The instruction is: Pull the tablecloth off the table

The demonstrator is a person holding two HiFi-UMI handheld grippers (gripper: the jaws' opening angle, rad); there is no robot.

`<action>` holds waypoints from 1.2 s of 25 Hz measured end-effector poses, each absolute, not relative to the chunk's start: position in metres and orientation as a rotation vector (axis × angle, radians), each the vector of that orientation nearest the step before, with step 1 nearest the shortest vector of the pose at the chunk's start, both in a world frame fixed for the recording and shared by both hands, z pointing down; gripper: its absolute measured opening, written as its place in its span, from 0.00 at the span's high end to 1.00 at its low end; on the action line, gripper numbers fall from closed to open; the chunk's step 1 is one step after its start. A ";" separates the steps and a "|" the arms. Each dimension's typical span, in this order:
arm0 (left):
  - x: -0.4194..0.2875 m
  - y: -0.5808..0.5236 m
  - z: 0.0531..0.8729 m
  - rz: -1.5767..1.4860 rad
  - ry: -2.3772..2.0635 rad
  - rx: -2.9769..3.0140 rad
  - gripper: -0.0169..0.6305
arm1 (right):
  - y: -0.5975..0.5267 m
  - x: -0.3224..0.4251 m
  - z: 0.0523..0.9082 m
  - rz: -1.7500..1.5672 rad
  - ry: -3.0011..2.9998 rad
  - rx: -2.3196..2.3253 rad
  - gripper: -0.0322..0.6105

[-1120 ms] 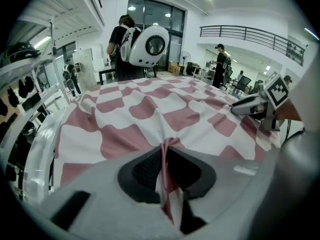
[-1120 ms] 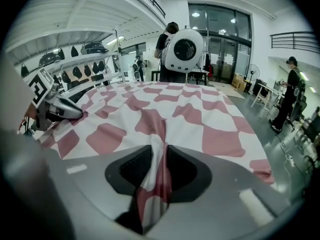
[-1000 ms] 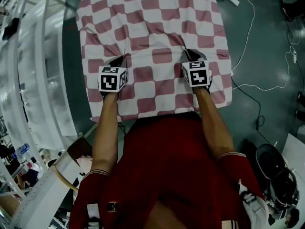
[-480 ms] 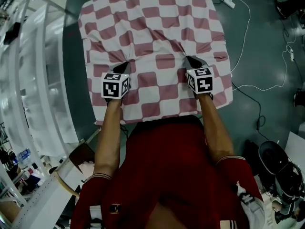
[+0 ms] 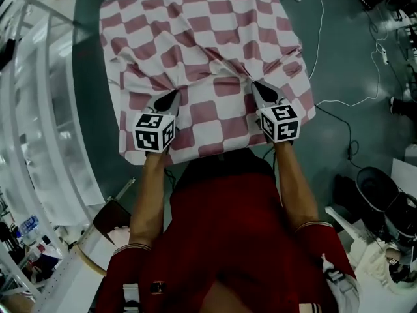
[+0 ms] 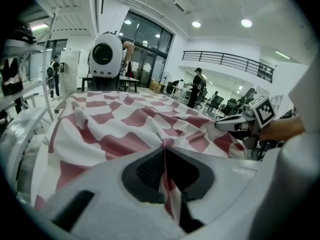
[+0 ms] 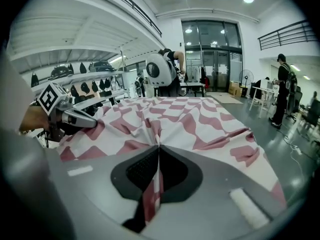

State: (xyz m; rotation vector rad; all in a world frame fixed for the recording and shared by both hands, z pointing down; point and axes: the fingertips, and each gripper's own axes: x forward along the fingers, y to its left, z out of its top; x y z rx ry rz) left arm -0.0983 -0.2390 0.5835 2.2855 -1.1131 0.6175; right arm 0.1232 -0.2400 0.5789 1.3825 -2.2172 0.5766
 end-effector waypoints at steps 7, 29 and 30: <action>-0.117 -0.256 0.559 0.493 -1.139 2.342 0.95 | -0.248 0.110 0.556 0.613 -2.300 1.392 0.93; -0.119 -0.030 0.418 0.226 -1.448 2.348 0.96 | -0.031 0.117 0.460 0.752 -2.760 1.300 0.93; -0.121 -0.018 0.411 0.212 -1.451 2.357 0.96 | -0.016 0.115 0.457 0.761 -2.775 1.297 0.93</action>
